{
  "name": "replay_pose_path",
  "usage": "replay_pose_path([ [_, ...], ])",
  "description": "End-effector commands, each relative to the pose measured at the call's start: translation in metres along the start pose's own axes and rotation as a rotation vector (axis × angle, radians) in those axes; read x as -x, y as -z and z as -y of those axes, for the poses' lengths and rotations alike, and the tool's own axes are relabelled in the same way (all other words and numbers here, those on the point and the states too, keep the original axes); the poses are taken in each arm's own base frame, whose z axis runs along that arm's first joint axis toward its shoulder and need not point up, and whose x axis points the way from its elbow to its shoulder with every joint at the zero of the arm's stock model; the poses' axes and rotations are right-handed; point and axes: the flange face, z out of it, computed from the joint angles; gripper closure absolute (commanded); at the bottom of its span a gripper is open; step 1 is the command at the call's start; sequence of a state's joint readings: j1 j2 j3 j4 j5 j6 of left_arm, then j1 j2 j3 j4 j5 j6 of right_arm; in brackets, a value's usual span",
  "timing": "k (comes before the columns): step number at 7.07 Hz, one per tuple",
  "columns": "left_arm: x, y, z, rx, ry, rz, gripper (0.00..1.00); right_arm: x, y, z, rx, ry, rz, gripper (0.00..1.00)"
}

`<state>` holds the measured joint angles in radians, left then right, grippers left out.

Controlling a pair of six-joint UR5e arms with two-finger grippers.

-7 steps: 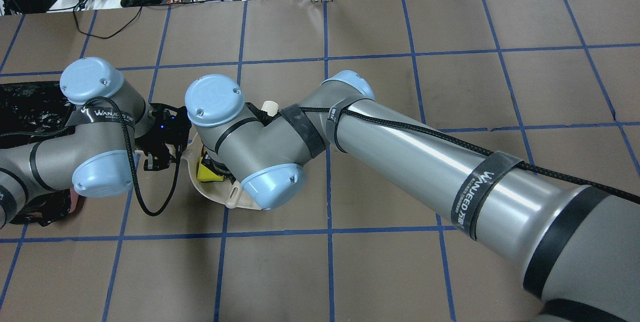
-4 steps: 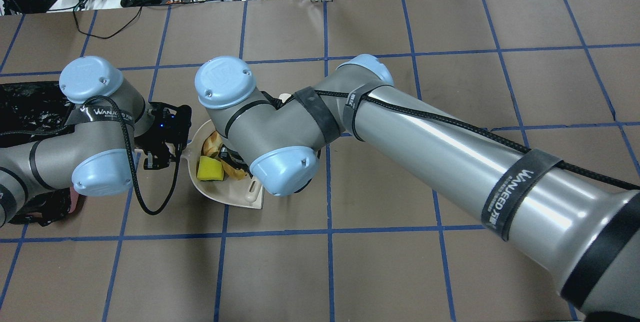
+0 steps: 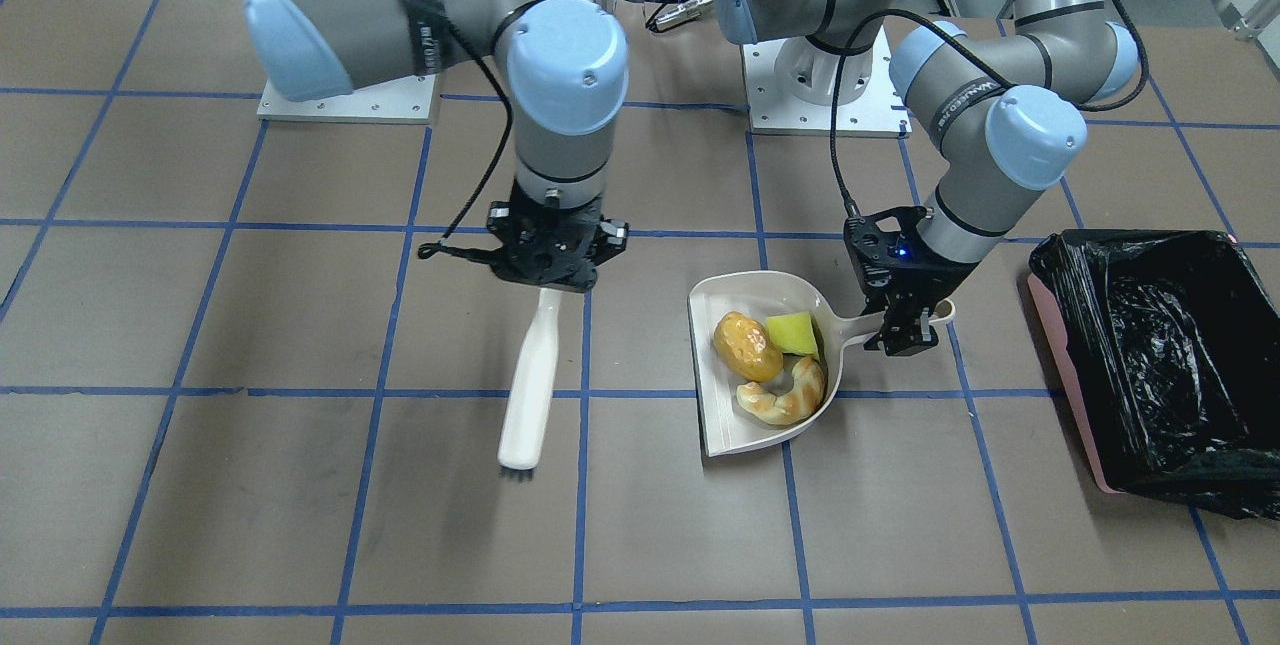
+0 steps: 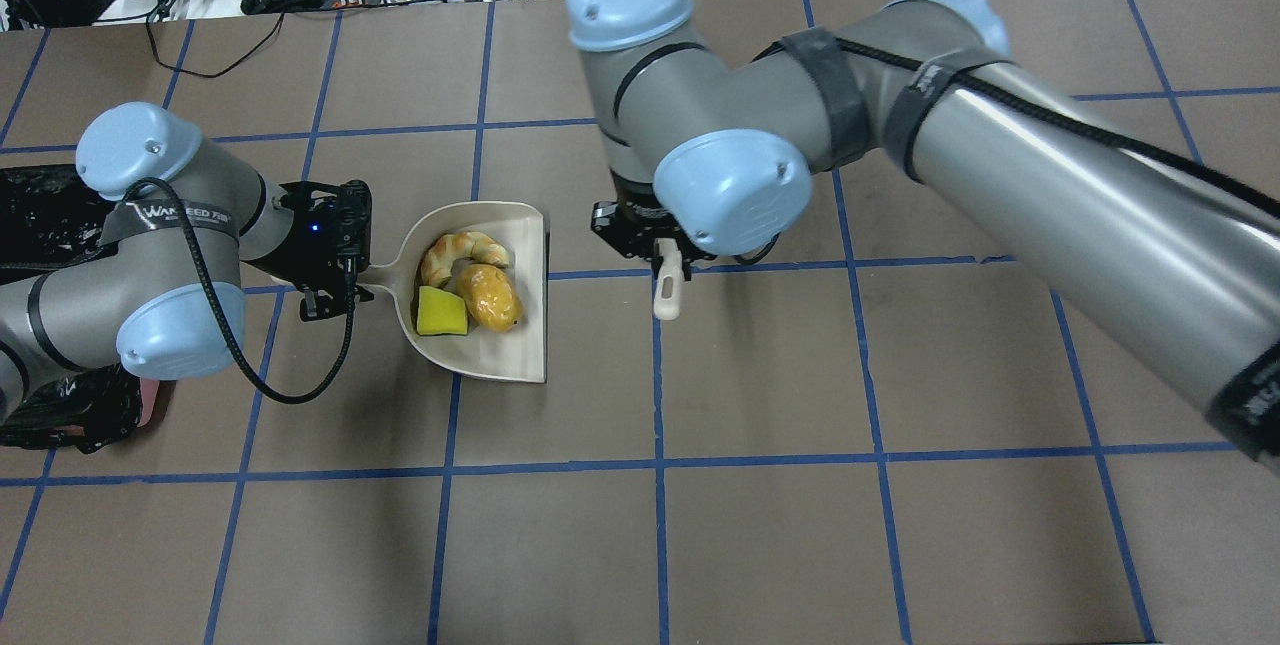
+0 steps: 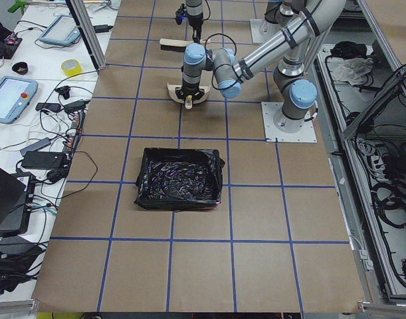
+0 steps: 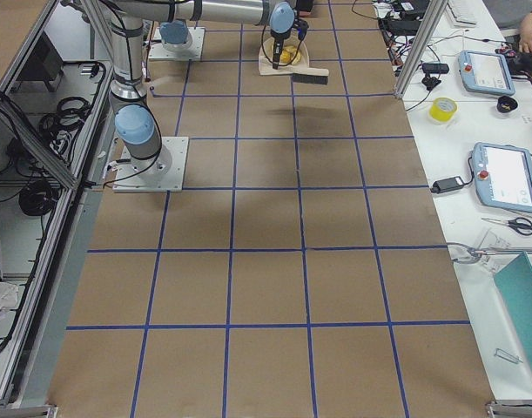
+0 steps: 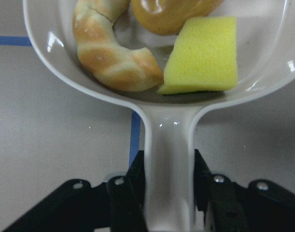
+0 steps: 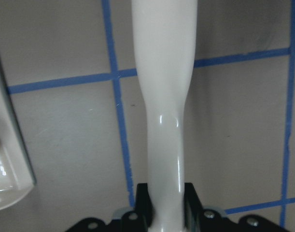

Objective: Sweep and dump trash into bin
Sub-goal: 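Lift the loaded dustpan with the left gripper while the right gripper withdraws the brush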

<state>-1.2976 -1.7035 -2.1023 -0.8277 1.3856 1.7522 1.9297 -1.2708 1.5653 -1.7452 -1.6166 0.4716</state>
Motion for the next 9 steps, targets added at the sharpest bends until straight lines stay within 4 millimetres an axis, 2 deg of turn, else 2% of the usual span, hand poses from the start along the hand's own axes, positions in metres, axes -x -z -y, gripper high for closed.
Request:
replay_pose_path([
  [1,0.012,0.011,-0.026,-0.085,0.072,0.018,1.0,-0.11,0.002,0.063,0.006,0.032,-0.023,1.0],
  [2,0.014,0.013,-0.024,-0.121,0.078,0.014,1.0,-0.177,-0.003,0.093,0.014,0.037,-0.007,1.0],
  [3,0.02,0.02,-0.028,-0.166,0.104,0.016,1.0,-0.246,-0.009,0.115,0.021,0.033,0.015,1.0],
  [4,0.028,0.03,-0.04,-0.19,0.129,0.031,1.0,-0.3,-0.025,0.134,0.002,0.024,0.031,1.0],
  [5,0.033,0.04,-0.054,-0.249,0.169,0.046,1.0,-0.332,-0.053,0.146,-0.028,0.099,0.031,1.0],
  [6,0.038,0.049,-0.069,-0.285,0.2,0.063,1.0,-0.355,-0.076,0.147,-0.048,0.073,0.03,1.0],
  [7,0.043,0.058,-0.079,-0.292,0.209,0.081,1.0,-0.358,-0.095,0.142,-0.055,0.082,0.027,1.0],
  [9,0.052,0.081,-0.103,-0.353,0.255,0.145,1.0,-0.363,-0.116,0.141,-0.052,0.108,0.028,1.0],
])
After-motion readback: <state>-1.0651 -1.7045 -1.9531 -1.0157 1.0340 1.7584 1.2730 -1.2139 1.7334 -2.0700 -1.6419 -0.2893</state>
